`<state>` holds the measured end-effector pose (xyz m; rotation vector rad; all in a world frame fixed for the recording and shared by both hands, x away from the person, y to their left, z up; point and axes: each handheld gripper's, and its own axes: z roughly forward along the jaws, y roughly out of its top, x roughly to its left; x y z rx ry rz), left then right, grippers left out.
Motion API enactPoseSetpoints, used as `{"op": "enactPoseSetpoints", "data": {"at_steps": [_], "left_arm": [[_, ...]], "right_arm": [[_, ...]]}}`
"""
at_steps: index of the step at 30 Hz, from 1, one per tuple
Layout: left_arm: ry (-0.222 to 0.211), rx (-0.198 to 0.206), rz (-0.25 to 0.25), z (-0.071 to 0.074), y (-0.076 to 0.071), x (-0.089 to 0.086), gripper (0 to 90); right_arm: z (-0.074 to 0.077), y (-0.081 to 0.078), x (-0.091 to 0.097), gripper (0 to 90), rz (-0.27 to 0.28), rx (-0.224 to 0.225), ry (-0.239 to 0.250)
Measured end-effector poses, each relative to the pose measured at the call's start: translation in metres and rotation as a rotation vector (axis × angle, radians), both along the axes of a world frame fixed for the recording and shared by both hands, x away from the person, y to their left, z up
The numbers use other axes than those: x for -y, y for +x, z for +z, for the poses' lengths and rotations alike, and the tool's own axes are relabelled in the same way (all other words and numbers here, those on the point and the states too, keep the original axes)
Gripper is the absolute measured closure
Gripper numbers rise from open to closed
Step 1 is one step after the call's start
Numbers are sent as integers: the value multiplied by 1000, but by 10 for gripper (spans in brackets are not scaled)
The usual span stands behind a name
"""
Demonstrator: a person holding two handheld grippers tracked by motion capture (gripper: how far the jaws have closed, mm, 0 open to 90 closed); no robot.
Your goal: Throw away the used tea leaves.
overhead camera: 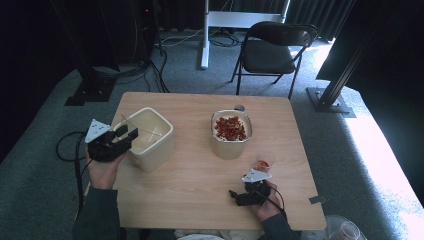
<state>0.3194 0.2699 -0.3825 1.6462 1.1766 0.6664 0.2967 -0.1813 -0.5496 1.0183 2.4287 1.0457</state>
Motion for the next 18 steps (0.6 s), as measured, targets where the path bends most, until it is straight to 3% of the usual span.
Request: {"op": "enactPoseSetpoints", "data": {"at_steps": [6,9,18], "left_arm": [[-8,-5,-25,-6,-3,4,547],[-10,11,-75,-8,-9,12,522],[26,38,-151,-11,-12,31,501]], "right_arm": [[0,0,0,150,0,2,2],[0,-1,1,152,-4,0,3],[0,-1,1,152,-2,-2,4]]}}
